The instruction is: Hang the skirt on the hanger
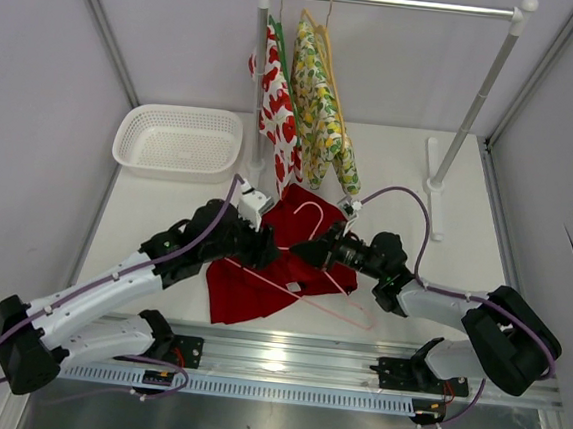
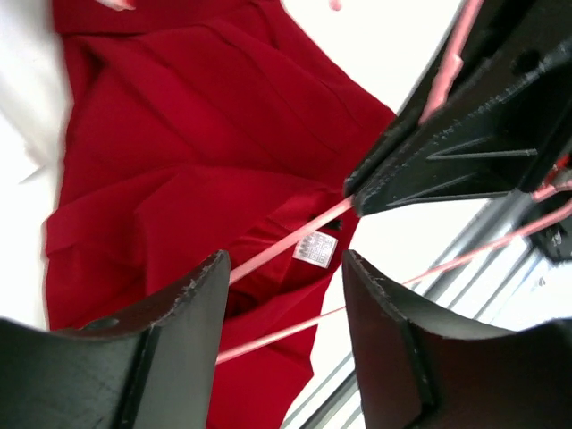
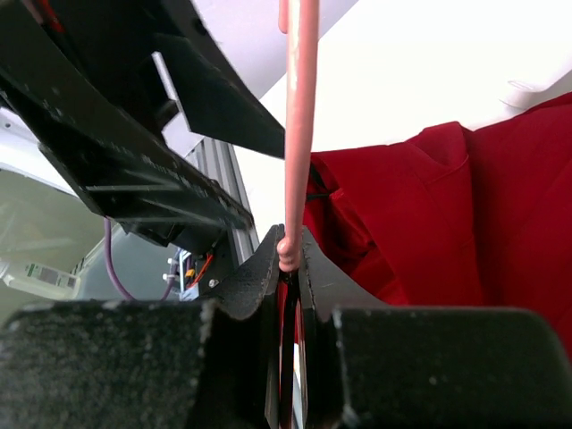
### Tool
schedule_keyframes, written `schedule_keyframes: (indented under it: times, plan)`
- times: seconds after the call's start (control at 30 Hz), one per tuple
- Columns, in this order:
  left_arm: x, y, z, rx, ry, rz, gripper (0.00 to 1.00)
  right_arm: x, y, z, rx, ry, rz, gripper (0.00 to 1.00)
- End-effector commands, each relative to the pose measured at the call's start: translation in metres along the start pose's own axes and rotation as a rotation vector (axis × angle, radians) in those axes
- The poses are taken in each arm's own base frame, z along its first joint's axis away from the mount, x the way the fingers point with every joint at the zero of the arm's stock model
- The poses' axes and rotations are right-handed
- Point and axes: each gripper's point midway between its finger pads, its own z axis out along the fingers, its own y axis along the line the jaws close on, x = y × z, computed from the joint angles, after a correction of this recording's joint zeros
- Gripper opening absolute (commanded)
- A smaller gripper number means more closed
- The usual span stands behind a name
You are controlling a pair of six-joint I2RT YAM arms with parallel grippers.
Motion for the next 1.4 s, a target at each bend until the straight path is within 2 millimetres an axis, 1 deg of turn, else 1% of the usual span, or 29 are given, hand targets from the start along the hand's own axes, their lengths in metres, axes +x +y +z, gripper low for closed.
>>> schedule_keyframes:
  times: [0.0,0.1,0.17,0.2,0.23,0.27,0.3,0.37,0.4,0.43,0.53,0.63,0.67,0.73,0.77,0.87,1.0,1.13,1.23,1.27,1.33,1.37]
  plan:
    - [-0.037,-0.018,-0.001,0.144,-0.085,0.097,0.61,-0.012,0.016,-0.005,-0.075,-0.033,-0.037,0.0]
    - [-0.041,-0.018,-0.002,0.217,-0.104,0.081,0.62,-0.012,0.017,-0.009,-0.075,-0.028,-0.035,0.0]
    - [-0.043,-0.021,-0.003,0.278,-0.106,0.08,0.63,-0.01,0.017,-0.011,-0.08,-0.022,-0.032,0.0]
    - [-0.044,-0.023,-0.003,0.297,-0.101,0.087,0.69,-0.01,0.017,-0.013,-0.082,-0.022,-0.032,0.0]
    - [-0.041,-0.024,0.0,0.313,-0.083,0.088,0.71,-0.01,0.018,-0.014,-0.085,-0.02,-0.028,0.0]
    - [-0.037,-0.025,0.005,0.333,-0.061,0.088,0.72,-0.01,0.018,-0.014,-0.085,-0.02,-0.027,0.0]
    - [-0.034,-0.033,0.005,0.383,-0.049,0.09,0.72,-0.01,0.018,-0.015,-0.087,-0.018,-0.027,0.0]
    - [-0.032,-0.037,0.007,0.424,-0.041,0.084,0.71,-0.011,0.016,-0.018,-0.079,-0.02,-0.027,0.0]
    - [-0.028,-0.044,0.008,0.488,-0.021,0.071,0.71,-0.01,0.016,-0.019,-0.079,-0.018,-0.027,0.0]
    - [-0.028,-0.047,0.008,0.515,-0.016,0.066,0.71,-0.012,0.016,-0.019,-0.08,-0.021,-0.028,0.0]
    - [-0.022,-0.046,0.015,0.528,0.019,0.05,0.7,-0.011,0.016,-0.02,-0.084,-0.016,-0.023,0.0]
    - [-0.02,-0.049,0.017,0.562,0.048,0.043,0.7,-0.011,0.017,-0.02,-0.092,-0.014,-0.023,0.0]
    - [-0.023,-0.051,0.018,0.57,0.051,0.044,0.69,-0.013,0.017,-0.02,-0.094,-0.018,-0.02,0.0]
    - [-0.016,-0.049,0.024,0.573,0.082,0.036,0.68,-0.014,0.018,-0.02,-0.102,-0.023,-0.019,0.0]
    - [-0.017,-0.049,0.025,0.575,0.08,0.037,0.67,-0.014,0.018,-0.021,-0.103,-0.023,-0.017,0.0]
    - [-0.015,-0.051,0.028,0.598,0.086,0.022,0.63,-0.015,0.018,-0.02,-0.11,-0.026,-0.008,0.0]
    - [-0.011,-0.051,0.032,0.601,0.101,0.008,0.49,-0.014,0.017,-0.02,-0.117,-0.029,-0.002,0.0]
    - [-0.01,-0.051,0.033,0.606,0.106,0.004,0.41,-0.014,0.017,-0.019,-0.124,-0.035,0.009,0.0]
    - [-0.009,-0.052,0.034,0.616,0.11,0.0,0.32,-0.013,0.016,-0.018,-0.124,-0.035,0.015,0.0]
    - [-0.008,-0.052,0.035,0.618,0.115,-0.002,0.26,-0.013,0.016,-0.018,-0.125,-0.035,0.016,0.0]
    - [-0.007,-0.053,0.034,0.63,0.122,-0.004,0.2,-0.014,0.014,-0.018,-0.119,-0.038,0.017,0.0]
    - [-0.007,-0.054,0.033,0.63,0.122,-0.004,0.13,-0.014,0.012,-0.018,-0.112,-0.037,0.015,0.0]
